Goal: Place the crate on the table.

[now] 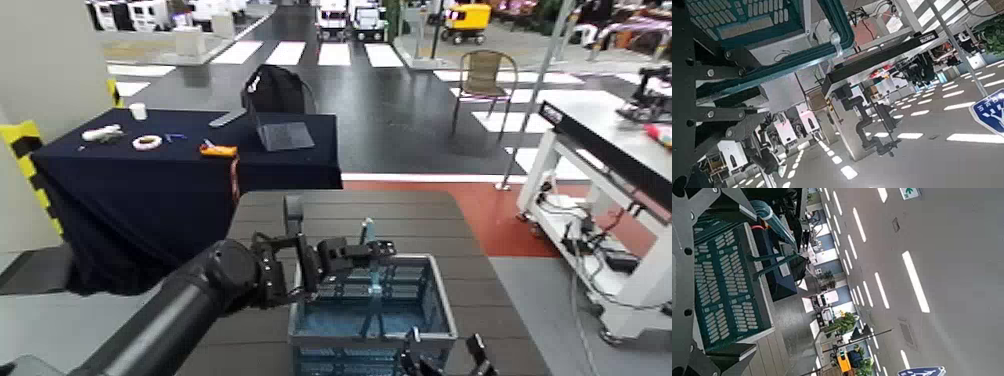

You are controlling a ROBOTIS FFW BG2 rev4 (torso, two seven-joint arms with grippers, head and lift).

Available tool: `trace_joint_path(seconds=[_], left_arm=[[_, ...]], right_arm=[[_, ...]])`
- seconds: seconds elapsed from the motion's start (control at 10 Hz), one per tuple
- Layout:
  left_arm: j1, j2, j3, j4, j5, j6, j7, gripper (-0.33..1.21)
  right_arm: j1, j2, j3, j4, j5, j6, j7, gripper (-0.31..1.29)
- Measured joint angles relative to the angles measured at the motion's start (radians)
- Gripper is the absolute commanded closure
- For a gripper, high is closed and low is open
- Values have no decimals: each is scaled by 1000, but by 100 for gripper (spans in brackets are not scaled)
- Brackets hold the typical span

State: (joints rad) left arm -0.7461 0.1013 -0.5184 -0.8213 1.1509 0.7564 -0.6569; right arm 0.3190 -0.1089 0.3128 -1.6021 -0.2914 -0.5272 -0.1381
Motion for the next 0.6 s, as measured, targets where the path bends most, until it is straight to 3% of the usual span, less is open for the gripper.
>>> trace_joint_path(seconds=[0.1,0.4,0.6], left_arm=[[1,0,-3,4,2,-10,-3,72],[9,0,-6,8,4,-31,-6,13],[15,1,-6,12,4,-49,1,10]], right_arm=[[0,0,0,1,0,-2,0,14],[0,0,0,1,-1,-3,0,14],[0,0,-2,1,-2,-3,0,14]])
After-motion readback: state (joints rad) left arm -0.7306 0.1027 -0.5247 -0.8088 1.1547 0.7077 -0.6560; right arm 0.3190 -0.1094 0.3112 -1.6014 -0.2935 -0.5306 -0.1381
